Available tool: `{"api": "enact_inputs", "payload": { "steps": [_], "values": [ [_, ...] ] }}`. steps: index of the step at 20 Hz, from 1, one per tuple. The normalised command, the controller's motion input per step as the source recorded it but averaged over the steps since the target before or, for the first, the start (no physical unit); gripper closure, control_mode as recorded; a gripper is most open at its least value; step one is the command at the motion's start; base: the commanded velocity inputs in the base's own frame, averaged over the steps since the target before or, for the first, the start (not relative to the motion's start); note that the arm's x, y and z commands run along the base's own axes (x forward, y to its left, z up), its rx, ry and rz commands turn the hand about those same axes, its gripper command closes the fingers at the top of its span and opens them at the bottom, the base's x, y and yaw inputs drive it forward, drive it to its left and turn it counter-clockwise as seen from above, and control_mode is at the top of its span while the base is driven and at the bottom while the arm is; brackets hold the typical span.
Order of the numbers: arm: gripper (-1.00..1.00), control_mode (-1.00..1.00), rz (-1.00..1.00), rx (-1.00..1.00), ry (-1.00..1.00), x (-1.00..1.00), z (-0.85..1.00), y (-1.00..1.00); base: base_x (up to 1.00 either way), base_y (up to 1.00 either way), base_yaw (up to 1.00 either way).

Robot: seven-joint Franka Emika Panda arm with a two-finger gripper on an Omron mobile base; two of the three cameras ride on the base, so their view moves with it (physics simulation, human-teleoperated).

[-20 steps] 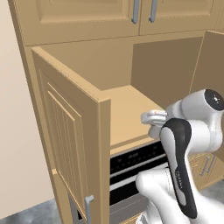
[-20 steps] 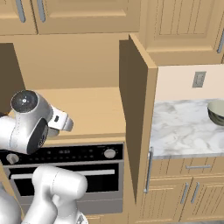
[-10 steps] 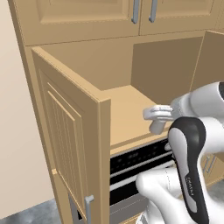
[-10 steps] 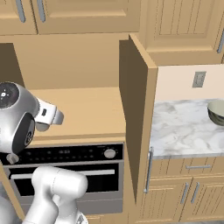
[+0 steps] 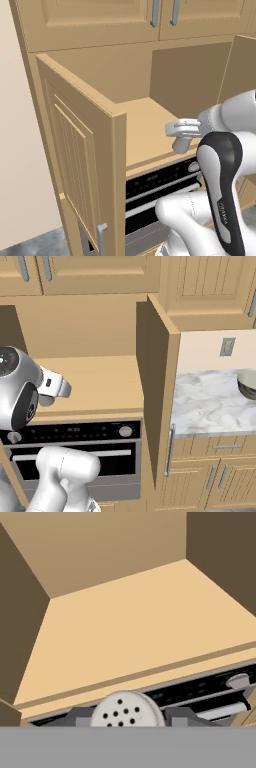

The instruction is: Retrieve the bottle and the shaker from the cabinet and place them next to the mixing bowl on the counter. Then add garlic from the fridge to the mixing bowl.

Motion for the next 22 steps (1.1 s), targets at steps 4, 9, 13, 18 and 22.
{"api": "enact_inputs", "payload": {
  "steps": [4,9,13,18,22],
  "values": [
    [1.00,-1.00,0.00,0.00,0.00,0.00,0.00,0.00,0.00,0.00,0.00],
    [1.00,1.00,0.00,0.00,0.00,0.00,0.00,0.00,-0.38,-0.02,-0.01],
    [1.00,1.00,0.00,0.00,0.00,0.00,0.00,0.00,-1.00,-0.18,-0.07],
    [1.00,1.00,0.00,0.00,0.00,0.00,0.00,0.00,-1.00,-0.21,-0.07],
    [1.00,1.00,0.00,0.00,0.00,0.00,0.00,0.00,-0.86,-0.54,-0.10]
  ]
}}
